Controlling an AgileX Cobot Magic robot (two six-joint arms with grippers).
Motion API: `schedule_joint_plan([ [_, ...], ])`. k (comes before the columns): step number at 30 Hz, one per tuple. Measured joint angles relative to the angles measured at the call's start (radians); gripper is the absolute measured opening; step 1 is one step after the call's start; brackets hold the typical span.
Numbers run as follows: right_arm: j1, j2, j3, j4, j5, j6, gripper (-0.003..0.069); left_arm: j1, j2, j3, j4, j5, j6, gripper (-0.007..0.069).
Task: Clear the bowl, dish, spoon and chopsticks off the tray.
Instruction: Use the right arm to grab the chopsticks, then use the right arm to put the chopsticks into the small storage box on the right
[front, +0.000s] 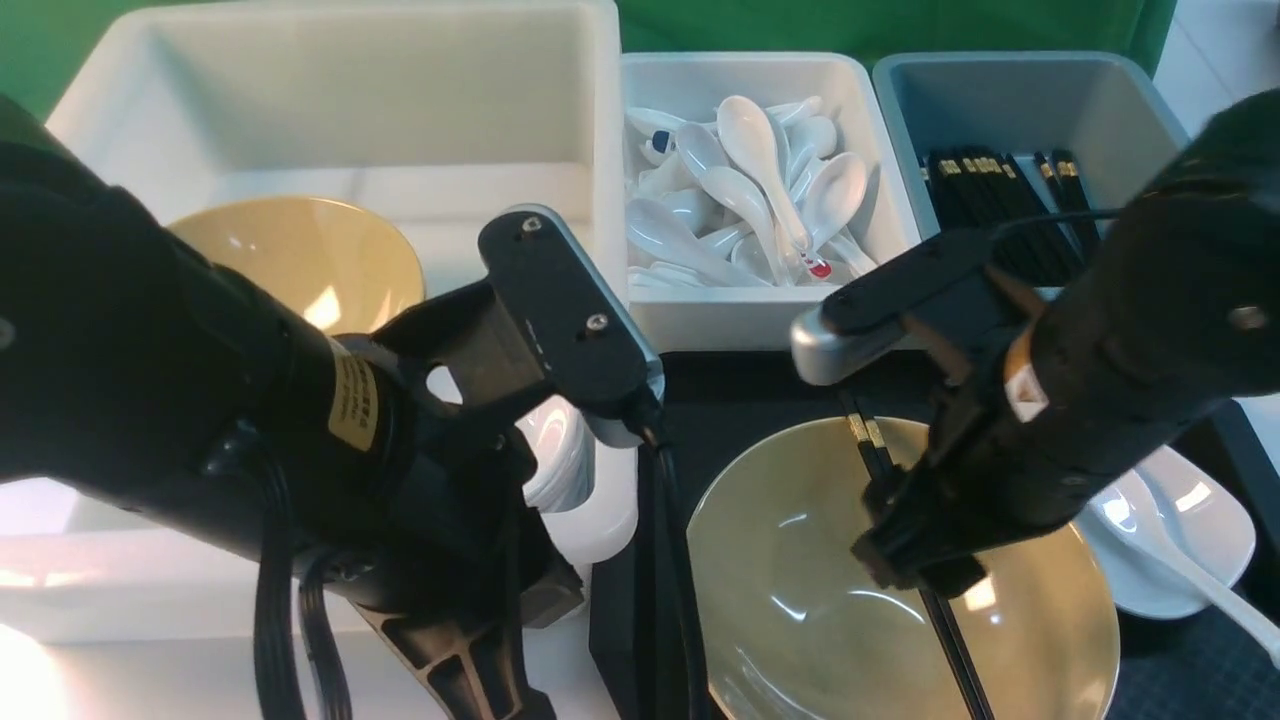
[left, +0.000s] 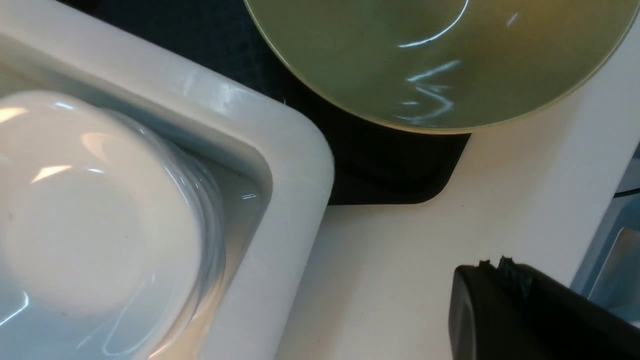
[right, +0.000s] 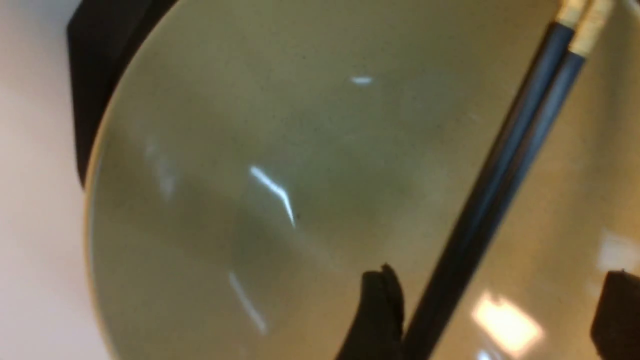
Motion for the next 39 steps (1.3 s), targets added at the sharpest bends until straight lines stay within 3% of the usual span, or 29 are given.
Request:
schedule_joint_plan([
  [6,0.000,0.104,0.000,-0.001,-0.019,0.016,0.0571,0.000,0.000,0.000,0.001,0.003,0.000,-0.0015],
  [10,0.000,0.143,0.000,-0.001,-0.023,0.025,0.0515,0.000,0.000,0.000,0.001,0.007,0.000,-0.0015],
  [11,0.000,0.146,-0.003,-0.002,-0.023,0.025,0.0433,0.000,0.000,0.000,0.002,0.008,0.000,-0.0015],
  [12,0.000,0.146,-0.003,-0.003,-0.023,0.025,0.0411,0.000,0.000,0.000,0.002,0.008,0.000,-0.0015],
  [13,0.000,0.146,-0.005,-0.004,-0.016,0.019,0.0309,0.000,0.000,0.000,0.002,0.010,0.000,-0.0015],
  [14,0.000,0.145,-0.005,-0.004,-0.015,0.018,0.0282,0.000,0.000,0.000,0.002,0.010,0.000,-0.0015],
  [15,0.000,0.139,-0.007,-0.006,-0.003,0.012,0.0181,0.000,0.000,0.000,0.002,0.011,0.000,-0.0015],
  [17,0.000,0.118,-0.017,-0.006,0.024,-0.002,0.0087,0.000,0.000,0.000,0.005,0.012,0.000,-0.0015],
  [21,0.001,0.064,-0.065,-0.015,0.065,-0.034,0.0079,0.000,0.000,0.000,0.006,0.013,0.000,-0.0015],
  [25,-0.047,0.007,-0.226,-0.120,0.079,-0.053,0.0079,0.000,0.000,0.000,0.019,0.004,0.000,-0.0015],
  [31,-0.289,0.078,-0.462,-0.197,-0.037,-0.072,0.0079,0.000,0.000,0.000,0.019,-0.042,-0.016,-0.0015],
  [39,-0.525,0.367,-0.653,-0.205,-0.389,0.064,0.0079,0.000,0.000,0.000,0.017,-0.135,-0.095,-0.0015],
])
